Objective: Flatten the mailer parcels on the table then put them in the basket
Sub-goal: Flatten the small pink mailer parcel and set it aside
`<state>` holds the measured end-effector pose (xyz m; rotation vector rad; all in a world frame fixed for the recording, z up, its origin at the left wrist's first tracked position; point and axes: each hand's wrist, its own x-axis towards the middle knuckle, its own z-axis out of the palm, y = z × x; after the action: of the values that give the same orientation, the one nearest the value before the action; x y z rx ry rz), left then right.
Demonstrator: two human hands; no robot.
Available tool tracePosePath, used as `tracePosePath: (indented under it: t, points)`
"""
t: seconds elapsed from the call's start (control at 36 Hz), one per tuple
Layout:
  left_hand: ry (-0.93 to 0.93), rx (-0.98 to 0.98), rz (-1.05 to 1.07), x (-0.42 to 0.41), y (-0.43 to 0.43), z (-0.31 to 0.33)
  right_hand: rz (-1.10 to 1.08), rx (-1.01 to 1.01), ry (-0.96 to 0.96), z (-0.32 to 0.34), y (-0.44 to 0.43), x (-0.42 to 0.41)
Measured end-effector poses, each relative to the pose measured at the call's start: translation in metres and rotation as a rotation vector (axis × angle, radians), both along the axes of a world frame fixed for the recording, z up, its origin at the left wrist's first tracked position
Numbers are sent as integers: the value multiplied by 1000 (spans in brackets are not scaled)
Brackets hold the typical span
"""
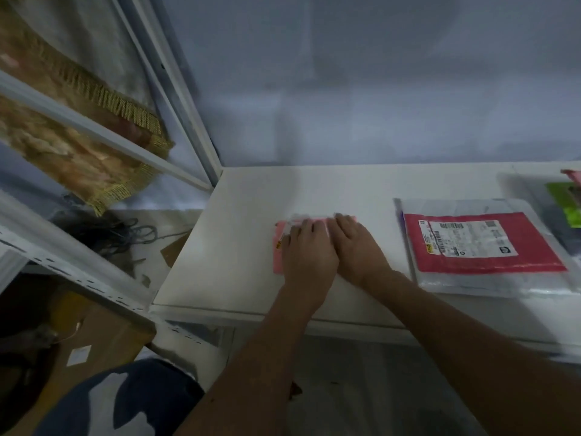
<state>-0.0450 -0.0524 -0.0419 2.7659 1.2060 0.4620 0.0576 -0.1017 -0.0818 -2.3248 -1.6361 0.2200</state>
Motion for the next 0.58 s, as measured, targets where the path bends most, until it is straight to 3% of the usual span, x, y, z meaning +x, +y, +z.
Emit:
tracePosePath:
  t: [0.06,0.17,0.22,0.31,0.36,0.44,0.53,0.58]
  points:
    - [-101,-16,-27,11,7,-4,36,-30,-84,-6,-2,0]
    - [-156,-105,-176,40,14,-18,-57,29,37,7,-10,-12]
    - [-90,-203,-254,54,10,-19,-263,-105,26,17,4,-23]
    - [-25,-258,-336,64,6,-24,-528,-440,163,42,34,-39]
    - [-8,-250,-350,65,9,-27,-568,-368,-8,27,34,-38]
    - [34,-348,-312,60,21,-34,-270,-104,-16,1,10,-14]
    - [104,-307,-295,52,31,-44,52,-95,-88,-5,-5,-2]
    - [109,-324,-283,46,32,-45,81,-74,-130,-6,-2,0]
